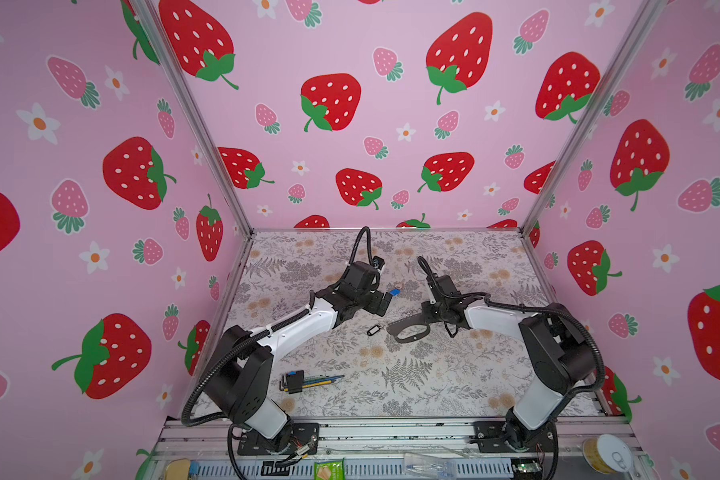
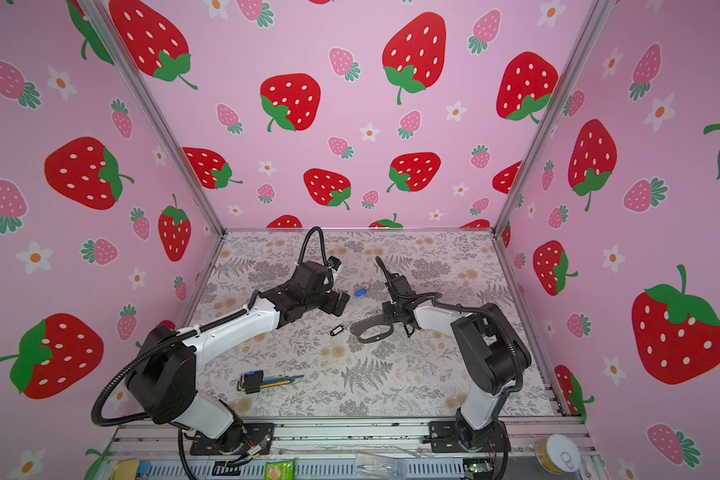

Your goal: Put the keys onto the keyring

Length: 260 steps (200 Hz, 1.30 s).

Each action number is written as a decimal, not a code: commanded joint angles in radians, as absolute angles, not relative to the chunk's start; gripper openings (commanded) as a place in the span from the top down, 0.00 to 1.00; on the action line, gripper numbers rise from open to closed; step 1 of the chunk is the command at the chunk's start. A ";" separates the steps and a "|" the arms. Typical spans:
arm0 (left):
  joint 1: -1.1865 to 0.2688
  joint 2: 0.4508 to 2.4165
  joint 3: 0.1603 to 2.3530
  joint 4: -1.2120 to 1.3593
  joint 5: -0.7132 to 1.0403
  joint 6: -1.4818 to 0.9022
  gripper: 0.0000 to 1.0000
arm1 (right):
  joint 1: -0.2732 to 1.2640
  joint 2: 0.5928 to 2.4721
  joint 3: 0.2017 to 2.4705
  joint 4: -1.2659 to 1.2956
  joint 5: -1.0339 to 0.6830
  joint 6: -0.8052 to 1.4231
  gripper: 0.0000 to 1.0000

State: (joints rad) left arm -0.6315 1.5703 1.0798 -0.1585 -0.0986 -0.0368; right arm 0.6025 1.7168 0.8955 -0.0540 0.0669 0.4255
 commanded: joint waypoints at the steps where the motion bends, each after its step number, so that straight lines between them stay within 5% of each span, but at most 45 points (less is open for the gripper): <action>1: -0.648 1.545 1.110 -0.176 -0.138 -0.023 0.00 | 0.585 1.659 0.868 -0.023 0.027 0.505 0.69; 152: -0.696 1.561 1.120 -0.198 -0.219 0.020 0.00 | 0.468 1.692 0.786 0.063 -0.219 0.605 0.73; 260: -0.696 1.574 1.128 -0.207 -0.206 0.022 0.00 | 0.465 1.697 0.795 0.062 -0.218 0.606 0.84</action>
State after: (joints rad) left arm -0.6922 1.5696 1.0798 -0.1921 -0.2008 0.0223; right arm 0.4709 1.7042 0.7959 0.0723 -0.2295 0.5831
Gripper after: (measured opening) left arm 0.996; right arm 0.169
